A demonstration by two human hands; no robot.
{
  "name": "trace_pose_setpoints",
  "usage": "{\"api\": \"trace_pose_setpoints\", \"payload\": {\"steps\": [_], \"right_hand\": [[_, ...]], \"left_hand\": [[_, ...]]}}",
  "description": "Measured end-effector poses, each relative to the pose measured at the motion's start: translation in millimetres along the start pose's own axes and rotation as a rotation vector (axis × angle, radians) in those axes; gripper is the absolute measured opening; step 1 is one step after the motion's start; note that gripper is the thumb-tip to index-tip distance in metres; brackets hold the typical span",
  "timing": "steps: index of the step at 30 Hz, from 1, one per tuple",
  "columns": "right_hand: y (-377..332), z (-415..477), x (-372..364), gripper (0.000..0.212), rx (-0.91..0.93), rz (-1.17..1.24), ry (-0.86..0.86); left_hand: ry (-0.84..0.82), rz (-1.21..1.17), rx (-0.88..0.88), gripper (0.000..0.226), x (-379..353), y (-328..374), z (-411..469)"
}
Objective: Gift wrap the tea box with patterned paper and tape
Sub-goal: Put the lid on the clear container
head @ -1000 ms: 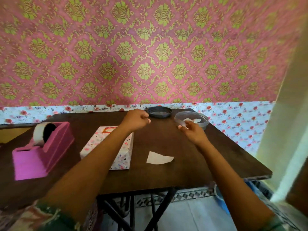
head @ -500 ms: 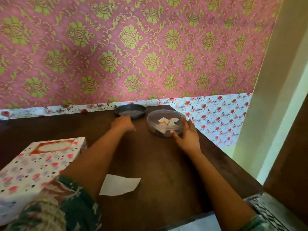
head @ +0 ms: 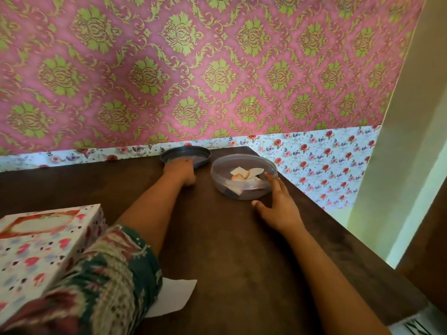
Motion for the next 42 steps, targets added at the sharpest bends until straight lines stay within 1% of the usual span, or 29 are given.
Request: {"api": "trace_pose_setpoints", "payload": {"steps": [4, 6, 8, 9, 10, 12, 14, 15, 17, 19, 21, 22, 23, 24, 26, 28, 30, 32, 35, 37, 39, 42], "right_hand": [[-3.4, -3.3, 2.5, 0.078, -0.006, 0.000, 0.010], [-6.0, -6.6, 4.7, 0.076, 0.002, -0.009, 0.017], [-8.8, -11.1, 8.0, 0.072, 0.023, -0.012, 0.030], [-10.8, -13.5, 10.5, 0.069, 0.034, -0.012, 0.038], [-12.6, -16.2, 12.0, 0.067, 0.041, -0.014, 0.041], [-16.0, -21.0, 14.6, 0.064, 0.051, -0.011, 0.045], [-18.3, -24.4, 16.0, 0.061, 0.057, -0.001, 0.042], [-19.0, -25.4, 16.1, 0.060, 0.061, 0.005, 0.041], [-20.3, -25.4, 17.2, 0.060, 0.065, 0.012, 0.047], [-20.6, -25.3, 16.9, 0.060, 0.051, 0.023, 0.044], [-19.7, -24.8, 16.6, 0.062, 0.026, 0.036, 0.050], [-19.1, -24.3, 16.6, 0.064, 0.016, 0.045, 0.059], [-18.7, -23.1, 16.1, 0.065, 0.013, 0.061, 0.067], [-17.1, -22.2, 16.5, 0.065, 0.014, 0.079, 0.074], [-15.4, -20.3, 16.2, 0.062, 0.009, 0.129, 0.082], [-12.2, -19.0, 16.8, 0.058, -0.012, 0.192, 0.093], [-9.6, -17.4, 16.4, 0.056, -0.043, 0.250, 0.093], [-8.4, -15.4, 14.2, 0.056, -0.079, 0.309, 0.071], [-8.2, -11.9, 10.7, 0.056, -0.092, 0.354, 0.048], [-7.6, -11.2, 10.2, 0.056, -0.088, 0.351, 0.051], [-7.1, -11.0, 10.9, 0.054, -0.082, 0.355, 0.058], [-9.4, -11.6, 12.3, 0.054, -0.077, 0.367, 0.062]], "left_hand": [[0.121, 0.150, -0.054, 0.042, 5.5, 7.2, -12.8], [0.112, 0.165, -0.080, 0.033, 6.3, 8.6, -20.8], [0.084, 0.186, -0.094, 0.030, 8.4, 9.3, -32.6], [0.097, 0.206, -0.093, 0.031, 12.0, 9.2, -39.1], [0.130, 0.206, -0.079, 0.034, 16.5, 7.9, -44.1], [0.268, 0.098, -0.018, 0.041, 38.2, 1.2, -52.8], [0.417, -0.140, 0.061, 0.042, 67.7, -7.9, -58.3], [0.468, -0.310, 0.088, 0.041, 82.4, -12.0, -59.7], [0.519, -0.686, 0.099, 0.037, 107.2, -17.2, -57.4], [0.518, -1.051, 0.094, 0.035, 116.8, -17.6, -53.7], [0.438, -1.415, 0.128, 0.032, 108.5, -13.5, -50.7], [0.355, -1.571, 0.169, 0.031, 98.2, -9.9, -49.9], [0.259, -1.686, 0.212, 0.030, 85.7, -6.4, -49.7], [0.172, -1.752, 0.255, 0.030, 73.1, -2.2, -50.6], [0.067, -1.778, 0.323, 0.031, 51.5, 0.1, -52.9], [0.031, -1.770, 0.389, 0.031, 33.8, -1.8, -53.5], [-0.007, -1.762, 0.386, 0.031, 22.9, -1.6, -53.2], [-0.031, -1.718, 0.327, 0.034, 17.9, 2.1, -51.0], [-0.008, -1.562, 0.224, 0.044, 18.9, 8.6, -46.3], [0.025, -1.397, 0.162, 0.048, 20.2, 13.7, -40.3], [0.056, -1.235, 0.146, 0.056, 22.3, 19.4, -37.0], [0.031, -1.149, 0.150, 0.064, 20.5, 30.5, -35.0]]}}
Point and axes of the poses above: each hand's wrist, its own z-axis towards the middle knuckle, its own x-axis out of the back of the hand, y = z × x, the point moved 5 cm from there along z, towards the middle knuckle, and after that the axes turned 2 degrees about x, right-handed, at the moved point
